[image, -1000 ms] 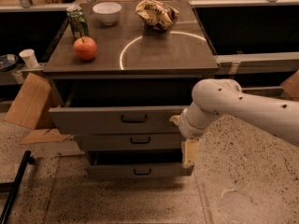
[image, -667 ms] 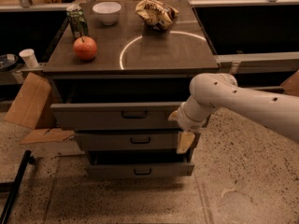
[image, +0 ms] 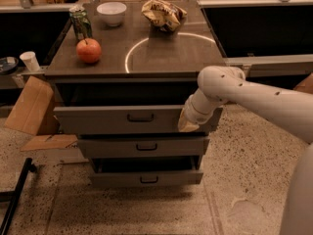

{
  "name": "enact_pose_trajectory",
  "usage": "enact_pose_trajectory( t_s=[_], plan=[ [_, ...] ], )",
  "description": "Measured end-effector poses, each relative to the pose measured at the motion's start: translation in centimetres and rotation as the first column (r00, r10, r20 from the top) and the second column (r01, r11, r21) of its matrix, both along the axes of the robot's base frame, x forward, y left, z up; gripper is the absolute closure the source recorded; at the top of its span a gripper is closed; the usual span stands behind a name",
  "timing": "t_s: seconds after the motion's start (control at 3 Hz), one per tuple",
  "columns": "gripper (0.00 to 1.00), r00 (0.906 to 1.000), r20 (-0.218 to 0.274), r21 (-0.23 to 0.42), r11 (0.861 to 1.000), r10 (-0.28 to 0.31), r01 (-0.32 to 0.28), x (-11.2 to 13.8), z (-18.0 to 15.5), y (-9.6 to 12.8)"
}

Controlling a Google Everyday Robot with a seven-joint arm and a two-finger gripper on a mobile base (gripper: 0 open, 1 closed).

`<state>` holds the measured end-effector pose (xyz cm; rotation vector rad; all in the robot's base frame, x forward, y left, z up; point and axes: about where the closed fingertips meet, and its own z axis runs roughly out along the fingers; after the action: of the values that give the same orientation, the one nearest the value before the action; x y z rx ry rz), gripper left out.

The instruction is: Close top drawer

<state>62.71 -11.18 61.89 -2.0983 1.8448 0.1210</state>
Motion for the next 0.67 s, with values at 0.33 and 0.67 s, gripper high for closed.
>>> enact_pose_trajectory(
  t_s=[0.33,0.67],
  plan=[
    [0.63,1.0,0.003,0.001,1.0,-0.007,0.007,1.28,0.22,-0.01],
    [0.39,0.9999,-0.006,0.006,1.0,-0.013,0.013,1.7,0.1,-0.05]
  ],
)
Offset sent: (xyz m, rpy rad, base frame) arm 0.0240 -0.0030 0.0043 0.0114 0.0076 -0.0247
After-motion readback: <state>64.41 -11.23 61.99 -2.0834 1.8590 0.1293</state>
